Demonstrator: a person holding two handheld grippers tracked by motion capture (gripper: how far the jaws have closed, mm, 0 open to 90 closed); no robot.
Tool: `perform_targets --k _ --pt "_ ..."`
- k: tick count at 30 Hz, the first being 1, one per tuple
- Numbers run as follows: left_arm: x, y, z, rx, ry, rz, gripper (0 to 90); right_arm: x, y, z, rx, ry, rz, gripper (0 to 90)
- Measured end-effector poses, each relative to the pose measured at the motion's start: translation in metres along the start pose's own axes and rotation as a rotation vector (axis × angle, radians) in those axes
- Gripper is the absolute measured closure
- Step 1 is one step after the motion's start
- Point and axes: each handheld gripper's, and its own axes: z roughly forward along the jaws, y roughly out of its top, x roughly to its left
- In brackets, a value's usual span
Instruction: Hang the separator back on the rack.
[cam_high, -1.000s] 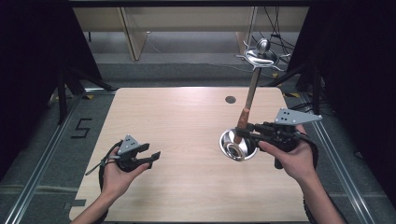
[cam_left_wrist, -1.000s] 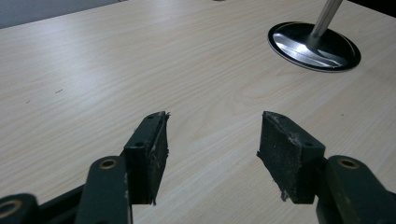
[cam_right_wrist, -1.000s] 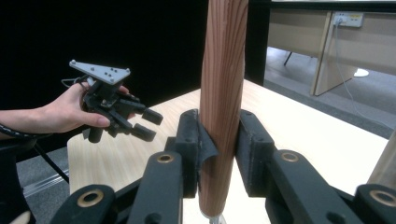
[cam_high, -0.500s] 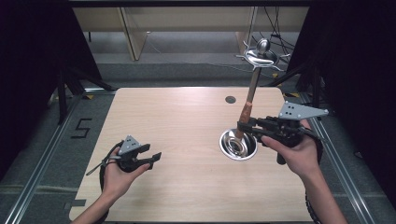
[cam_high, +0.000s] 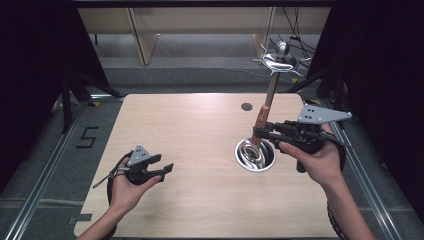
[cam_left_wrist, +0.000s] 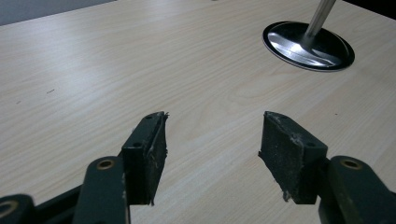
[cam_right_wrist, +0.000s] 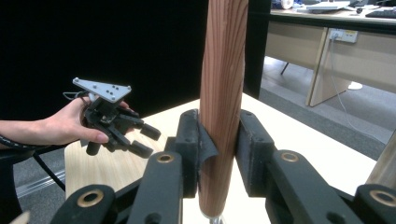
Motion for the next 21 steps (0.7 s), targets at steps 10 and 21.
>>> perform_targets --k 10,21 --pt "-0.001 0.000 0.000 0.000 0.000 -0.005 40.0 0.000 0.008 -0.002 -0.001 -0.002 -0.001 73.4" --pt "0.000 0.001 0.000 -0.002 -0.002 0.007 39.9 -0.002 0.014 -0.003 0.007 -0.005 -0.008 73.4"
